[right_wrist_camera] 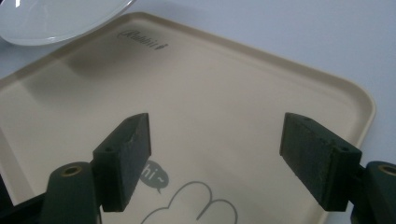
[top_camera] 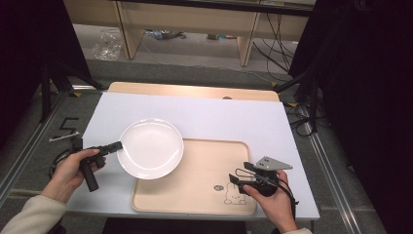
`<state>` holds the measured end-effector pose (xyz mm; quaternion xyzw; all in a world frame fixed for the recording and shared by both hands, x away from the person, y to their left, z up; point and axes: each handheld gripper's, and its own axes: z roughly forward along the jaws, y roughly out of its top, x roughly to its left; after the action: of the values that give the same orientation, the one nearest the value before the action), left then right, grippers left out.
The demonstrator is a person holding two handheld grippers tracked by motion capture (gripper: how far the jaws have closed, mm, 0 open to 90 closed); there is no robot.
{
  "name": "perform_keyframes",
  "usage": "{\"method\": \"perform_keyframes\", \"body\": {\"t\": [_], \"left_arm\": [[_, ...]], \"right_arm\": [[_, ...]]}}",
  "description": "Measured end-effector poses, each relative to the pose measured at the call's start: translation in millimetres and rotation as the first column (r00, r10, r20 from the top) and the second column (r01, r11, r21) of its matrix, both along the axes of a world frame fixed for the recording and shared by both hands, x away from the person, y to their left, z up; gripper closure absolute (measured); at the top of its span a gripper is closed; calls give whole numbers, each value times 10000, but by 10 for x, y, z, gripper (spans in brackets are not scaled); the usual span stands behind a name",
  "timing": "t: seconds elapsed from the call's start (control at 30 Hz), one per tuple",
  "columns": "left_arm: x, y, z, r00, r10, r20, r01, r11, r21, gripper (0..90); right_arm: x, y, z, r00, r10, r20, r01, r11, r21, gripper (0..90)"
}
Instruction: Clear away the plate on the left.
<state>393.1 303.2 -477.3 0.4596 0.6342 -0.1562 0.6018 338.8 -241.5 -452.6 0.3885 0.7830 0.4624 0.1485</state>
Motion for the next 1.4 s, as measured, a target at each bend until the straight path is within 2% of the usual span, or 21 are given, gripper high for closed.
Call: {"method": "perform_keyframes", "body": {"t": [0.47, 0.67, 0.77, 0.93, 1.03, 1.1, 1.13, 1.2, 1.4], "left_arm": [[-6, -53, 8, 9999, -158, -36, 158, 9998, 109, 852], [-8, -64, 10, 9998, -175, -28, 176, 9998, 102, 852], [-8, -71, 5, 9998, -198, 44, 197, 9998, 13, 852], [-9, -85, 13, 9998, -191, -58, 192, 9997, 125, 851], [-8, -90, 5, 9998, -206, 44, 206, 9998, 21, 851], [-9, -103, 11, 9997, -225, -62, 225, 9997, 80, 851], [-8, -109, 2, 9998, -205, 62, 205, 9998, -55, 852], [-9, -112, 12, 9996, -282, -87, 283, 9995, 135, 852], [-8, -124, 6, 9995, -310, -24, 310, 9995, 29, 852]], "right_arm": [[-2, 0, 2, 10000, 2, 27, -2, 10000, 9, 256], [3, -3, 5, 9999, 73, 137, -72, 10000, -41, 257], [-2, 0, 3, 10000, 2, 48, -2, 10000, 12, 257], [-3, -1, 3, 10000, 1, 55, -1, 10000, 24, 257], [-3, 0, 4, 10000, 2, 57, -2, 10000, 26, 257], [-2, 0, 3, 10000, 1, 57, -1, 10000, 22, 257], [3, -2, 4, 9999, 67, 123, -67, 10000, -29, 257], [-2, 0, 3, 10000, 6, 53, -6, 10000, 19, 257], [-2, 0, 3, 10000, 4, 47, -5, 10000, 22, 257]]}}
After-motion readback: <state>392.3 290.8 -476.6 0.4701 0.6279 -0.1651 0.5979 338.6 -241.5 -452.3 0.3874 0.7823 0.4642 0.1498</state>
